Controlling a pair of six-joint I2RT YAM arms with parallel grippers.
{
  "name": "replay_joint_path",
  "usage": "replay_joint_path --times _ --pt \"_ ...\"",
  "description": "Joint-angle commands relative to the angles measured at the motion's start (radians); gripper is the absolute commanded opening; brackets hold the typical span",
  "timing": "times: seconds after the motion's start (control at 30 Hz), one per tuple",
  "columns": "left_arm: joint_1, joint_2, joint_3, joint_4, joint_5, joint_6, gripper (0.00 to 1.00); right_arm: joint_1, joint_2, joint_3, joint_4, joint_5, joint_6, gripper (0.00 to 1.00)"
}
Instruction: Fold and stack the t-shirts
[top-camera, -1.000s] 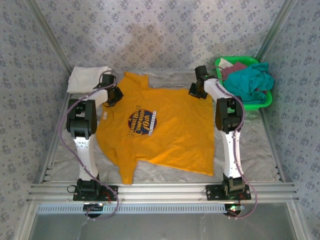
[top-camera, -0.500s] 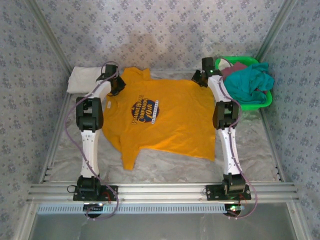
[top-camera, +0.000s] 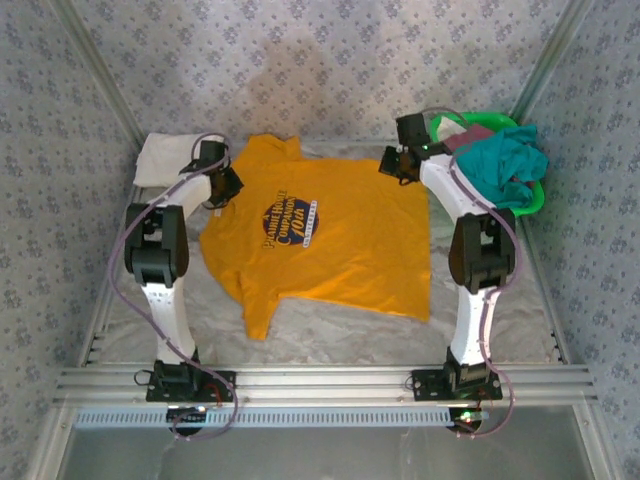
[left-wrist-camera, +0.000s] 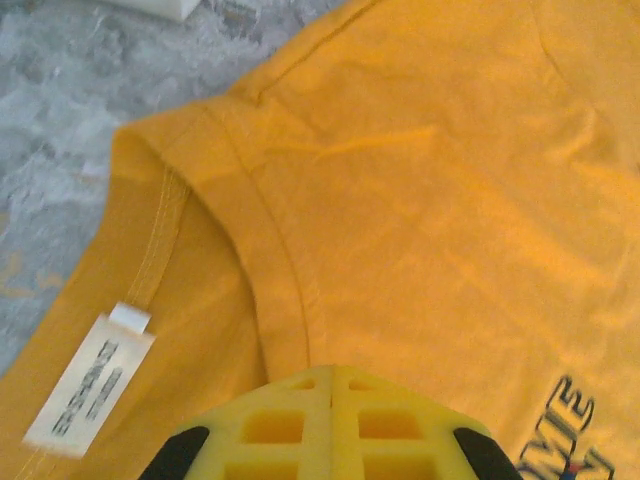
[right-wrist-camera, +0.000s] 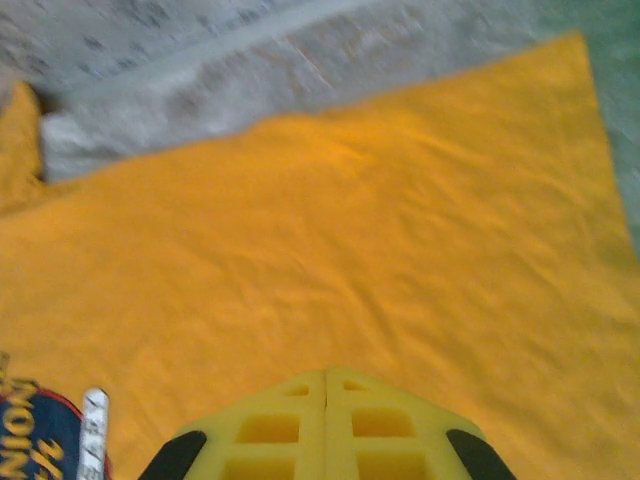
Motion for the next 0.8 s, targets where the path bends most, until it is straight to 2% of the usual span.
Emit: replay_joint_path --times 0.0,0.23,0.6,0.77 --pt "-0.009 -0.073 -0.128 0.019 0.009 0.049 0.02 -0.026 -0.002 -0.141 -0.021 0.084 -0.009 0.0" --pt "-0.019 -0.151 -0.303 0.035 0.024 0.067 0.01 -0.046 0.053 -0.162 -0.048 0.081 -0.022 0.0" --pt "-0.053 -0.279 -0.525 0.048 0.015 0.036 0.02 -0.078 0.28 0.046 -0.15 0.075 -0.03 0.0" --pt "-0.057 -0.35 -0.594 0.062 -0.028 0.02 0.02 -0.092 0.376 0.152 -0.177 0.055 -0.032 0.0"
